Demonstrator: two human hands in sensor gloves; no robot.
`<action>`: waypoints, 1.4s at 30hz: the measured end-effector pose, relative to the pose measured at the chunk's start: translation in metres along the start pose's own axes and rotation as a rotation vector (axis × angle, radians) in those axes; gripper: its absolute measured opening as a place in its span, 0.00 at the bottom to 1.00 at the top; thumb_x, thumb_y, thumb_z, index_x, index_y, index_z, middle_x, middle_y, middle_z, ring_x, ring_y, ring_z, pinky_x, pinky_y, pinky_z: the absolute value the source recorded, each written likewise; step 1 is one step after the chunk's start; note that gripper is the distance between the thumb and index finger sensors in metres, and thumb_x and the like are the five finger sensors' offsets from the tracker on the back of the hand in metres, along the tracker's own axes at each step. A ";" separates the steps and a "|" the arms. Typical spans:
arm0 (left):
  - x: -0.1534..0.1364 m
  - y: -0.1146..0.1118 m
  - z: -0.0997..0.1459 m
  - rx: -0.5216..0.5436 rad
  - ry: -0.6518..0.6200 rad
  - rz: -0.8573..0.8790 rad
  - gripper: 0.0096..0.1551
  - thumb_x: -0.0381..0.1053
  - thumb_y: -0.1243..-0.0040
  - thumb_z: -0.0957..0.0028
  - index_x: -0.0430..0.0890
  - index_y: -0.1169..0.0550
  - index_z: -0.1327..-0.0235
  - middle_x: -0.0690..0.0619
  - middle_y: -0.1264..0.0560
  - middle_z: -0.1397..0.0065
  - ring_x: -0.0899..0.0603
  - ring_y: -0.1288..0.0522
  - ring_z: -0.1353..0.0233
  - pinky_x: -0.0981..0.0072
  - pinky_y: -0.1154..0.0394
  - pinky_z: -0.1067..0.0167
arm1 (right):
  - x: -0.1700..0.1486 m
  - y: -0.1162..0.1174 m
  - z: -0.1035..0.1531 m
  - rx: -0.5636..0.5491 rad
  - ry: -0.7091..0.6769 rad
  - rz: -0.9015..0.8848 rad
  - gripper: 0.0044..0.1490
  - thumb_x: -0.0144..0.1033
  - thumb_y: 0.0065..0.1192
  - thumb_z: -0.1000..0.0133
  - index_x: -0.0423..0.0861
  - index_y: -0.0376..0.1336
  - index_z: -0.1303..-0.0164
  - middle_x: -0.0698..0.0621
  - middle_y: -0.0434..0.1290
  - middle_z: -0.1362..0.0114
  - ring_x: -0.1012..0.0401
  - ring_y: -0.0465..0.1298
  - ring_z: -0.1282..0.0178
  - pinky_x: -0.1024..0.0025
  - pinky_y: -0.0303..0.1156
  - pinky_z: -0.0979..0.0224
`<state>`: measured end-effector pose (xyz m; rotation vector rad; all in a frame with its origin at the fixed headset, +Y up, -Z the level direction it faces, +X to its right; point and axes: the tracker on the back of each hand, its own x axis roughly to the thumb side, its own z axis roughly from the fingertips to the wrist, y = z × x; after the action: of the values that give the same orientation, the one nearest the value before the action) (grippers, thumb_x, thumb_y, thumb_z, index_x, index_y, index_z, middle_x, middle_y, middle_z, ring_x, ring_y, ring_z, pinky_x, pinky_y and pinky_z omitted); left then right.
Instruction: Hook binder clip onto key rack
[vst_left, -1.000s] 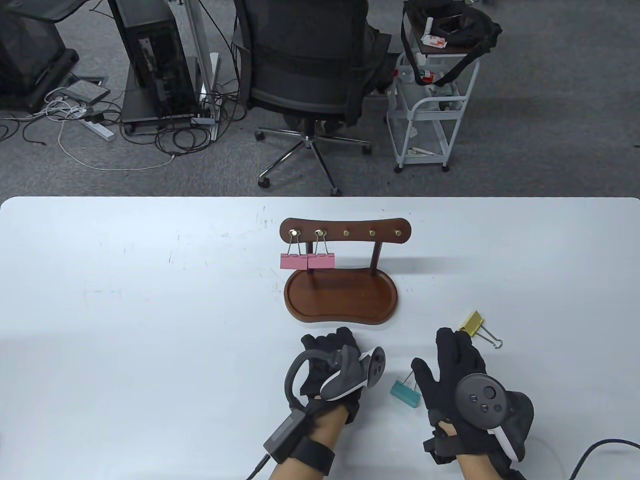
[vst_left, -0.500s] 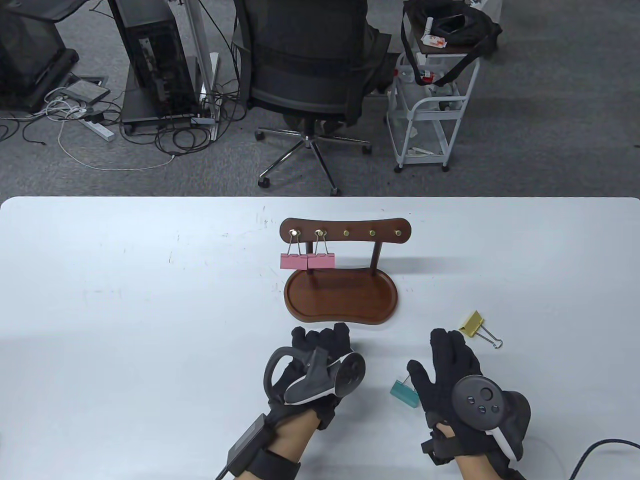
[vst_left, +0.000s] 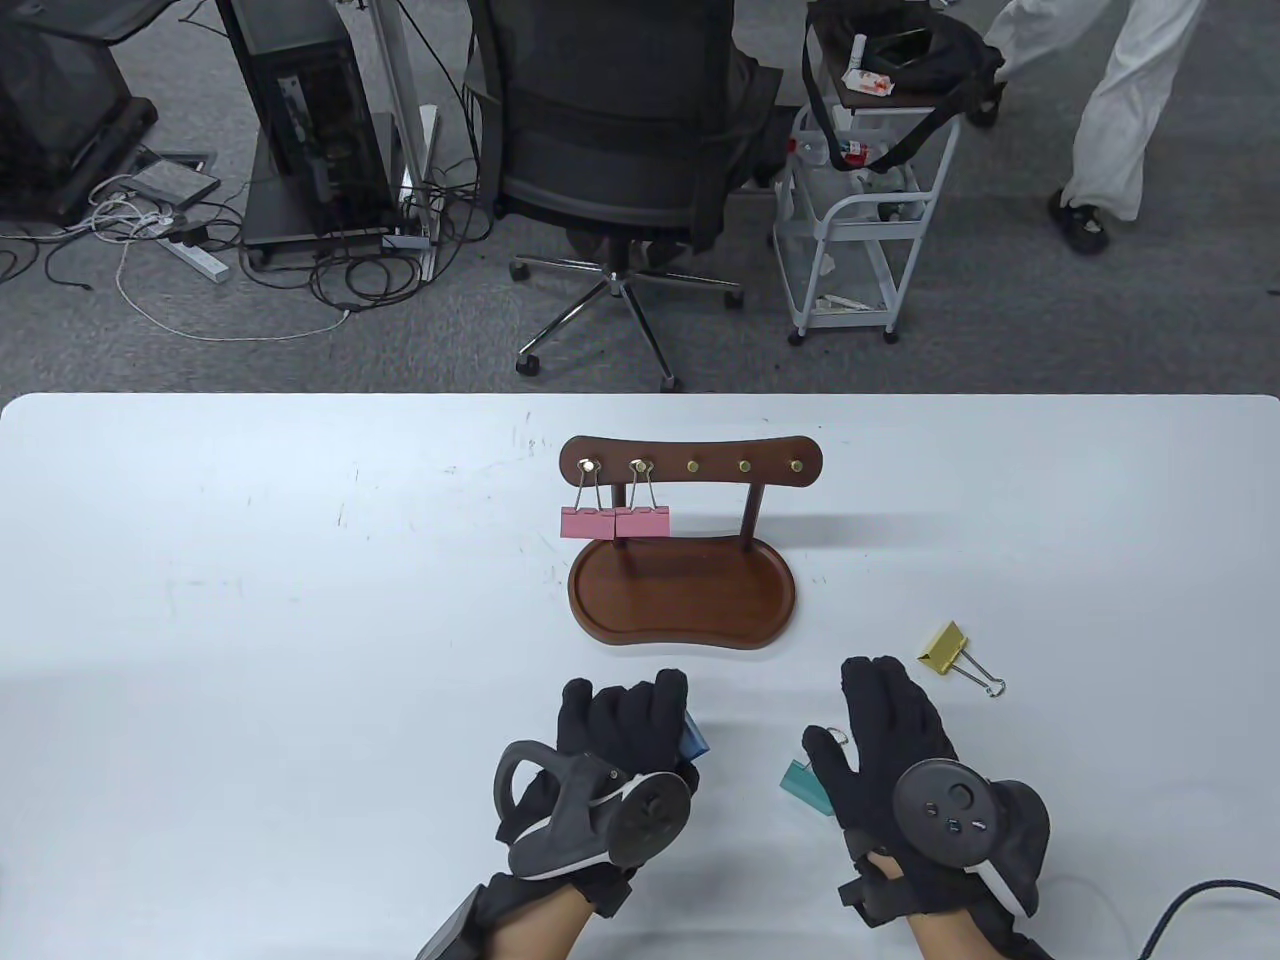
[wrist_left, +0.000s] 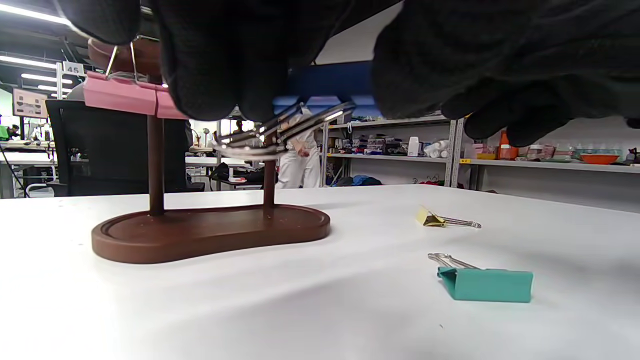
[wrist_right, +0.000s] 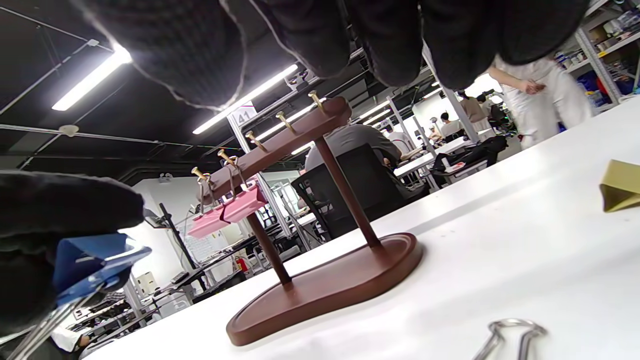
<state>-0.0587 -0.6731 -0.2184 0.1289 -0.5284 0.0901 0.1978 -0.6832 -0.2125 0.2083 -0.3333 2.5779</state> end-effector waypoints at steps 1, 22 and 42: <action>-0.001 0.001 0.001 0.003 0.002 0.002 0.54 0.57 0.29 0.46 0.28 0.35 0.17 0.32 0.25 0.25 0.24 0.24 0.30 0.18 0.40 0.30 | 0.000 0.000 0.000 0.000 -0.001 0.002 0.50 0.53 0.62 0.39 0.35 0.53 0.14 0.25 0.58 0.16 0.26 0.62 0.24 0.29 0.60 0.30; -0.004 -0.002 0.008 0.023 -0.055 0.085 0.57 0.57 0.29 0.47 0.28 0.40 0.16 0.33 0.26 0.25 0.25 0.24 0.29 0.17 0.41 0.30 | 0.014 0.016 -0.002 0.155 -0.393 -0.109 0.45 0.45 0.66 0.41 0.44 0.56 0.14 0.31 0.58 0.13 0.29 0.62 0.21 0.28 0.60 0.28; 0.016 0.003 0.010 0.028 -0.266 0.153 0.63 0.54 0.28 0.47 0.27 0.51 0.16 0.34 0.29 0.22 0.25 0.27 0.26 0.17 0.43 0.29 | 0.025 0.023 -0.001 0.249 -0.592 -0.174 0.41 0.40 0.65 0.41 0.49 0.59 0.15 0.32 0.58 0.13 0.30 0.61 0.19 0.27 0.60 0.28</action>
<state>-0.0503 -0.6711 -0.2017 0.1288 -0.8029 0.2322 0.1650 -0.6901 -0.2128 1.0492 -0.1876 2.3297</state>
